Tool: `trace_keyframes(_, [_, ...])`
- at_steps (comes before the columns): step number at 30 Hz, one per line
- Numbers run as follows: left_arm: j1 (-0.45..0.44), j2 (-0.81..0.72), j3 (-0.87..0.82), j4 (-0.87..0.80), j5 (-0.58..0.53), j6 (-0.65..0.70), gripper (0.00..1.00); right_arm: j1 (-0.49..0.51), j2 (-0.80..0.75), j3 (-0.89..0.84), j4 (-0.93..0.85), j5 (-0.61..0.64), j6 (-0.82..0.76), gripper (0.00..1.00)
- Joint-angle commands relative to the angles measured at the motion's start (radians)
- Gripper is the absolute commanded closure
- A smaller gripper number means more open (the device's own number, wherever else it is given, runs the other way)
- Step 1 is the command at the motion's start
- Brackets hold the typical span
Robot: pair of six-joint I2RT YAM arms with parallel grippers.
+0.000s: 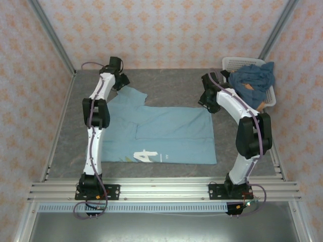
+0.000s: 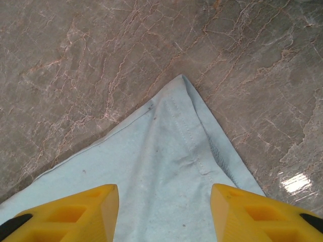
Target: Fold and stack the t-shirts
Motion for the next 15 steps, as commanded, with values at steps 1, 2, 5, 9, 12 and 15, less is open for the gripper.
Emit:
trace_keyframes(1, [-0.038, 0.067, 0.079, -0.171, -0.14, 0.059, 0.59, -0.003, -0.004, -0.006, -0.021, -0.003, 0.019, 0.48])
trace_keyframes(2, [-0.049, 0.076, 0.088, -0.205, -0.178, 0.06, 0.59, -0.003, -0.004, -0.009, -0.021, -0.004, 0.022, 0.48])
trace_keyframes(5, [-0.061, 0.101, 0.109, -0.298, -0.245, 0.05, 0.6, -0.003, -0.004, -0.018, -0.023, -0.006, 0.031, 0.48])
trace_keyframes(9, [-0.063, 0.129, 0.149, -0.365, -0.268, 0.039, 0.62, -0.004, -0.016, -0.03, -0.019, -0.012, 0.04, 0.48])
trace_keyframes(12, [-0.06, 0.129, 0.163, -0.4, -0.248, 0.03, 0.69, -0.004, -0.025, -0.037, -0.018, -0.01, 0.041, 0.48])
trace_keyframes(15, [-0.059, 0.132, 0.158, -0.418, -0.232, 0.037, 0.82, -0.004, -0.032, -0.048, -0.018, -0.001, 0.042, 0.48])
